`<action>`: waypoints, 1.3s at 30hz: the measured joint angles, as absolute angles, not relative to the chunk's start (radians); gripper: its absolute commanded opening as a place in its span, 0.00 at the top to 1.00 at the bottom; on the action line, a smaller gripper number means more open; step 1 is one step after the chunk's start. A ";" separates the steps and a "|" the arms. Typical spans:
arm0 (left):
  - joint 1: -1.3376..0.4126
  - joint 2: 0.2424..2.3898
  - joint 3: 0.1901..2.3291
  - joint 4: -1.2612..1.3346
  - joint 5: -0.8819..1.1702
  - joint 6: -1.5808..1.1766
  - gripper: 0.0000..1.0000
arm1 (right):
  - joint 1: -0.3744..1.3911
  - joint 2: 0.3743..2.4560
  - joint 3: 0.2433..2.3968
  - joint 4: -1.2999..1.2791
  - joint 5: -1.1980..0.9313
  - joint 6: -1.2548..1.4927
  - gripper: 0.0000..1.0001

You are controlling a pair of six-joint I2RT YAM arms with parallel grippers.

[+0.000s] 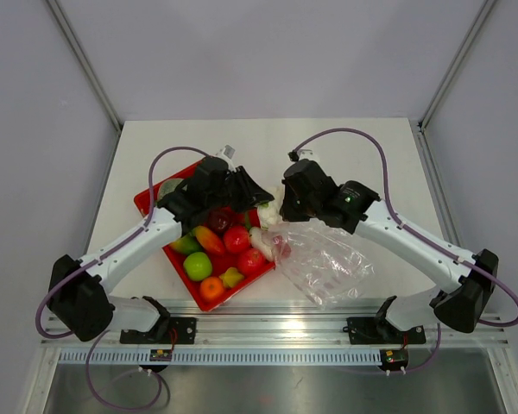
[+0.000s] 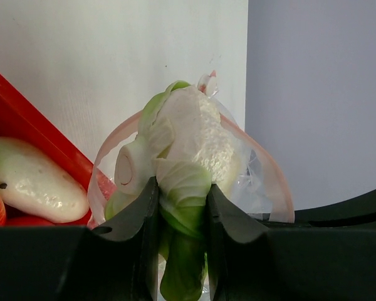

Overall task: Place the food in the zip-top bag and seal the zipper
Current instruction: Place the fake vegetable in the zipper food storage bag.

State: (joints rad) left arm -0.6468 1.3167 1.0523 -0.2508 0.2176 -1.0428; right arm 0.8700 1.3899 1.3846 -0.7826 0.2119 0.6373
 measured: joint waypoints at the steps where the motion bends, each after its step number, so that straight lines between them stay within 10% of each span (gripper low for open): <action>1: -0.646 1.317 1.059 -0.260 0.221 -1.039 1.00 | 0.871 1.390 1.387 -0.783 0.215 0.627 1.00; 39: -0.632 1.344 1.183 -0.485 0.477 -0.752 1.00 | 0.878 1.158 1.135 -0.553 0.135 0.157 1.00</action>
State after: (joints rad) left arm -0.6319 1.3437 1.1831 -0.4854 0.4770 -0.7521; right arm 0.8783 1.1576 1.1351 -0.5526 0.1352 0.1566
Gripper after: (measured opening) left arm 0.279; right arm 0.011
